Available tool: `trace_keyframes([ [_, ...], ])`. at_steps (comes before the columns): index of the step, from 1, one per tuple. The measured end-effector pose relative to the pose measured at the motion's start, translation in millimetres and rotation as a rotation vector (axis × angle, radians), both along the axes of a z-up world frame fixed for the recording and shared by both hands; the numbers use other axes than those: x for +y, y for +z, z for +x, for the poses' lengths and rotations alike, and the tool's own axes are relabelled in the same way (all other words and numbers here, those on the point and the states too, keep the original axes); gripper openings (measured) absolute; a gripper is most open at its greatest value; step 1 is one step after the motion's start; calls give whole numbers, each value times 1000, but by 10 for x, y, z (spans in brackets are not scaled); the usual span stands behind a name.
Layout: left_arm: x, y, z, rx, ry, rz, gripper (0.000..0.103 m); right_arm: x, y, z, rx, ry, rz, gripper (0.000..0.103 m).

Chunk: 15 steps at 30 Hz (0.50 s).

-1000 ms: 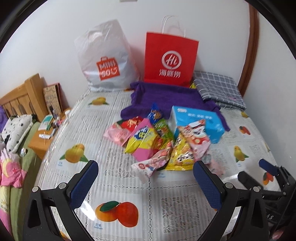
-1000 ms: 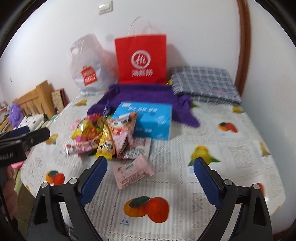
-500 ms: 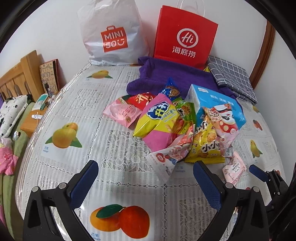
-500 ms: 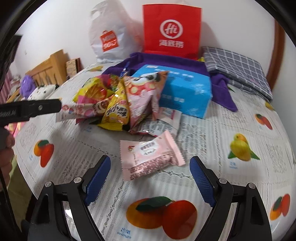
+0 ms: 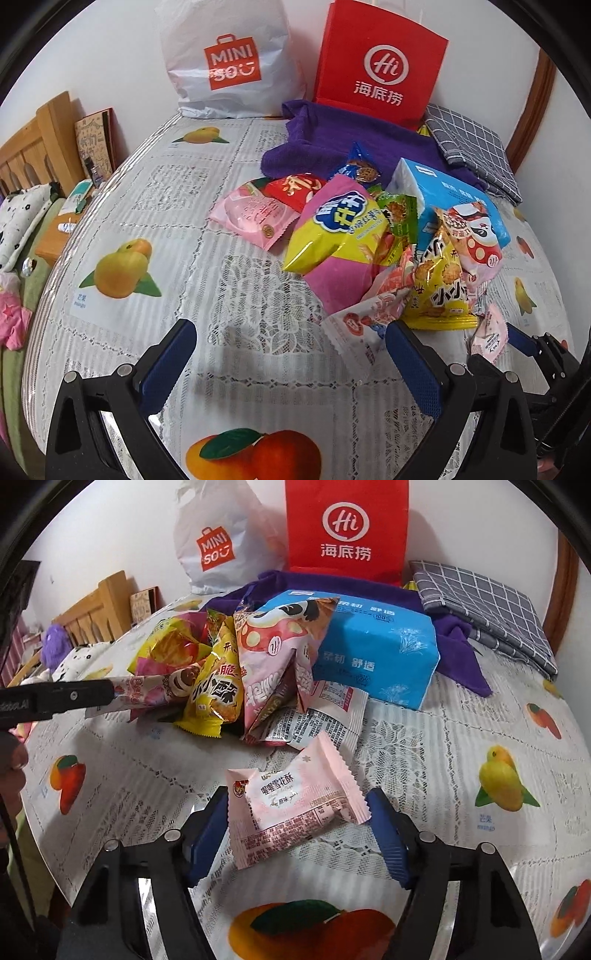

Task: Organize snacks
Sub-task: 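Lower the right gripper and grasp the small pink pastry packet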

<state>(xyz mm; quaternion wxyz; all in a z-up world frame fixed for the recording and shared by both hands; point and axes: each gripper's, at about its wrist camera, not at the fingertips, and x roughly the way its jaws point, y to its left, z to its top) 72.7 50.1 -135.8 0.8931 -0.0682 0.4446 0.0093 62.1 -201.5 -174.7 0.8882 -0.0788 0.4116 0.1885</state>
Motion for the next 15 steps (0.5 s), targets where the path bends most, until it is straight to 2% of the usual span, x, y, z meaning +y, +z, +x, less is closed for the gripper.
trace_keyframes([
  [2,-30,-5,13,-6,-17,-5,102,-2,11,-28,-4,12,-8,60],
  [8,-115,30,76,-29,-51,1,102,-98,83,-57,-33,-3,11,60],
  [15,-161,99,307,-47,-65,47,102,-334,139,-25,-57,-63,33,60],
])
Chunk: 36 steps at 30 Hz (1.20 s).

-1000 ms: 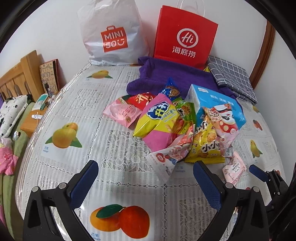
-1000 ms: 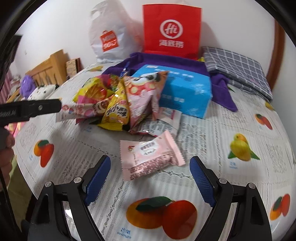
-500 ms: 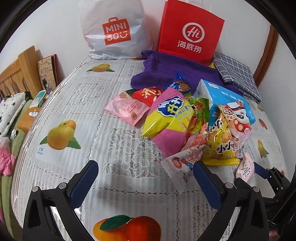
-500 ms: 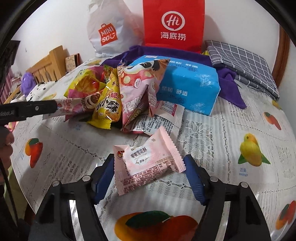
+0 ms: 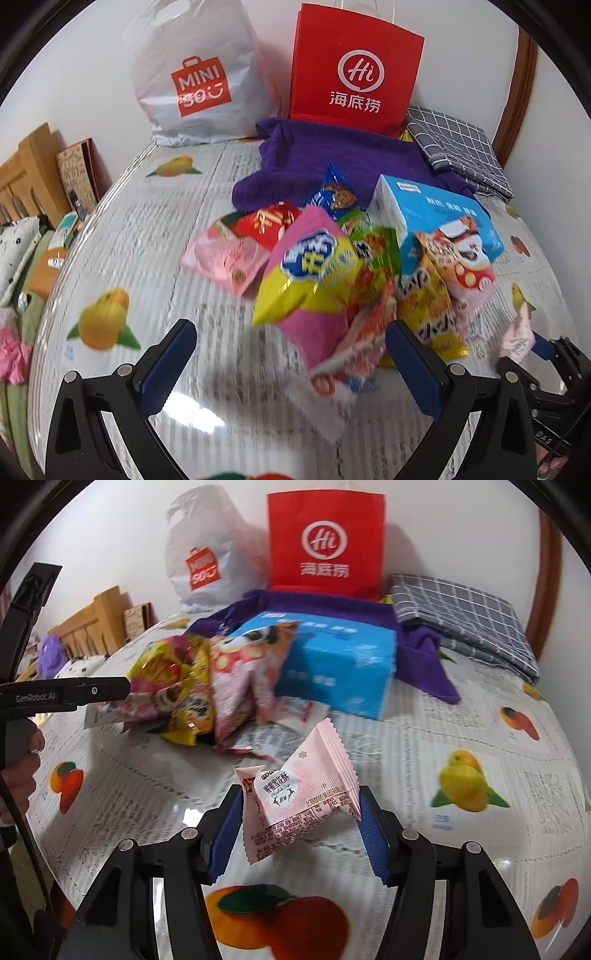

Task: Organize snacks
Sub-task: 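Lower the right gripper and grasp the small pink pastry packet, then grasp the yellow-and-pink chip bag with the left gripper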

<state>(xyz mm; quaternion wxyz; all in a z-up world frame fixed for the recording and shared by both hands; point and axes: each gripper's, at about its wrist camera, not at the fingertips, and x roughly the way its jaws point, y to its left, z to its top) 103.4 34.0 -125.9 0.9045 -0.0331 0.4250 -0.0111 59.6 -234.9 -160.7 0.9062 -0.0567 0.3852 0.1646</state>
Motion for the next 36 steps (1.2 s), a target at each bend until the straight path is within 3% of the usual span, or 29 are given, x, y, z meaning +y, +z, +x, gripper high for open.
trace_keyframes([
  [5,-56,-32,231,32,-37,-8,96,-149,-13,43,3,-40,6,60],
  [10,-149,-123,379,43,-53,36,92,-244,-45,116,16,-72,4,60],
  [14,-185,-182,437,56,-79,35,71,-311,-78,184,20,-97,2,60],
  [21,-110,-144,407,48,-95,-18,55,-325,-150,270,39,-110,0,62],
  [36,215,-16,136,3,-23,-70,50,-275,-157,224,21,-130,-39,62],
])
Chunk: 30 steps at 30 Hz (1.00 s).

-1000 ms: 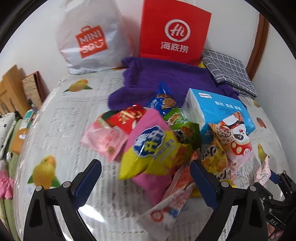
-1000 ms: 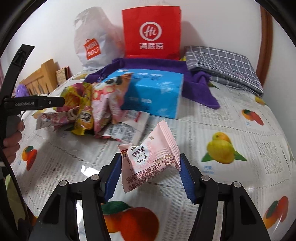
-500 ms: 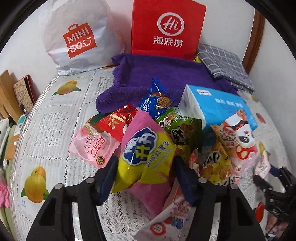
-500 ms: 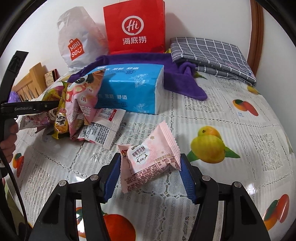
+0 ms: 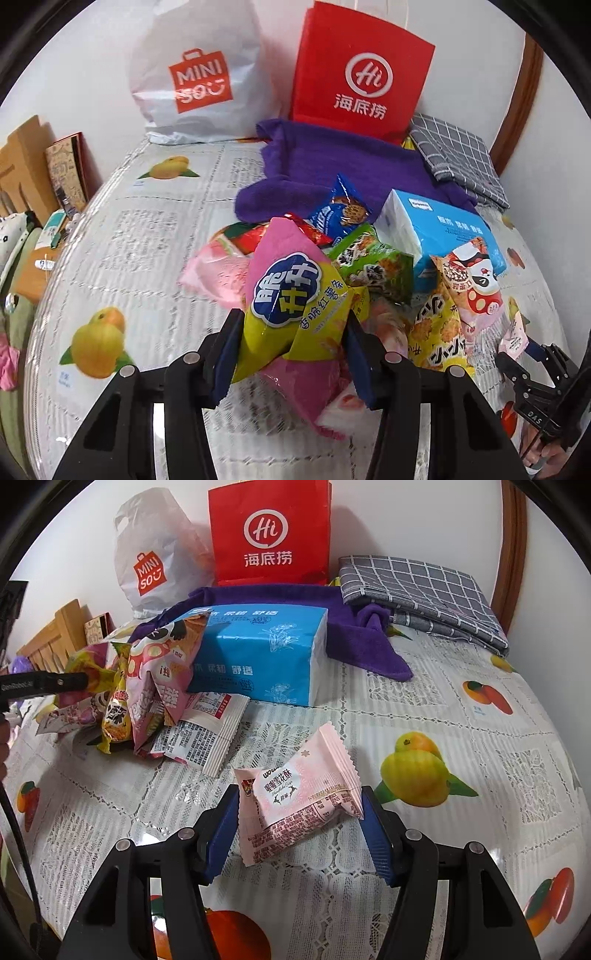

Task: Organize snacks
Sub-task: 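Grasp the yellow-and-pink chip bag with the left gripper, then carry the chip bag with the left gripper while the right carries the pink packet onto the purple towel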

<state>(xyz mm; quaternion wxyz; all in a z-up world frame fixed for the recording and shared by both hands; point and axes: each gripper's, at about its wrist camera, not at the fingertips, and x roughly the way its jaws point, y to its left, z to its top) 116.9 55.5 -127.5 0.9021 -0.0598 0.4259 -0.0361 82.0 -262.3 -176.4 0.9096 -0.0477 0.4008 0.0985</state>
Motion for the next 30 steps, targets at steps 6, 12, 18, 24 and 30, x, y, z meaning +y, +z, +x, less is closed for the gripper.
trace_keyframes([
  [6,113,74,-178,-20,29,-12,50,-35,15,-66,-8,-51,-10,62],
  [12,164,169,-365,-46,40,-30,50,-60,97,-198,-12,-72,24,62],
  [18,208,311,-549,-67,44,-42,50,-50,305,-364,-48,-79,34,62],
  [24,203,488,-722,-97,34,-75,50,-32,541,-506,-78,-100,35,62],
  [30,93,646,-831,-126,10,-73,50,-38,705,-602,-90,-115,59,62],
])
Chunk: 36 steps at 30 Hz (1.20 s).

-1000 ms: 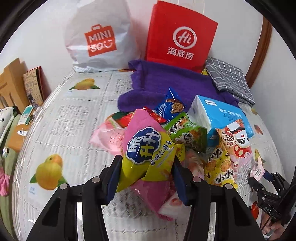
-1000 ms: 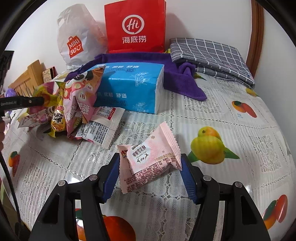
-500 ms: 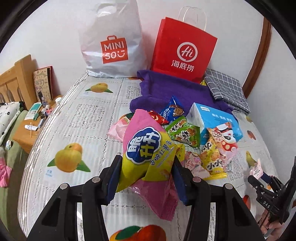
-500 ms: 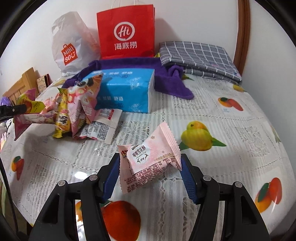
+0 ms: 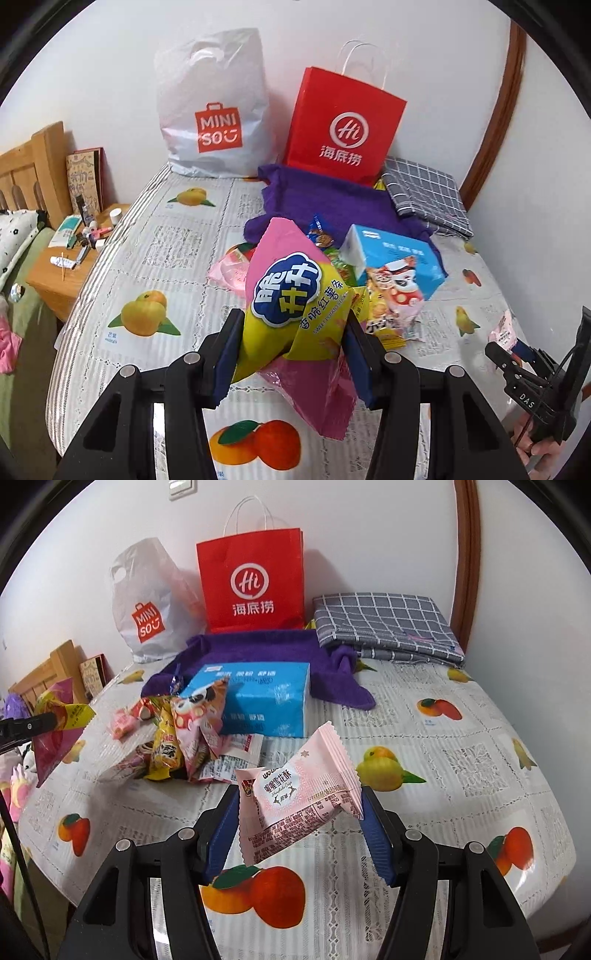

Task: Organize snacks
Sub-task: 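Carry the chip bag with the left gripper while the right carries the pink packet onto the purple towel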

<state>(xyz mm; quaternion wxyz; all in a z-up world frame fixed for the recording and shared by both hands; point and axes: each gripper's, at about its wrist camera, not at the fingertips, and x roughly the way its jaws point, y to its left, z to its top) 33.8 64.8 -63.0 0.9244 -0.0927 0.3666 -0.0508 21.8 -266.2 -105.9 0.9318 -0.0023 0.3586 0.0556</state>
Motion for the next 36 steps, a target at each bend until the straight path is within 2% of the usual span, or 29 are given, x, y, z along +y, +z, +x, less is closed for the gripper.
trace_keyframes([
  [7,-155,106,-18,-13,-39,3,49,39,137,-59,-25,7,13,62],
  [15,-376,185,148,-10,-94,6,49,85,253,29,-42,27,30,62],
  [36,-912,392,1018,8,-201,27,49,122,729,870,-64,63,25,62],
])
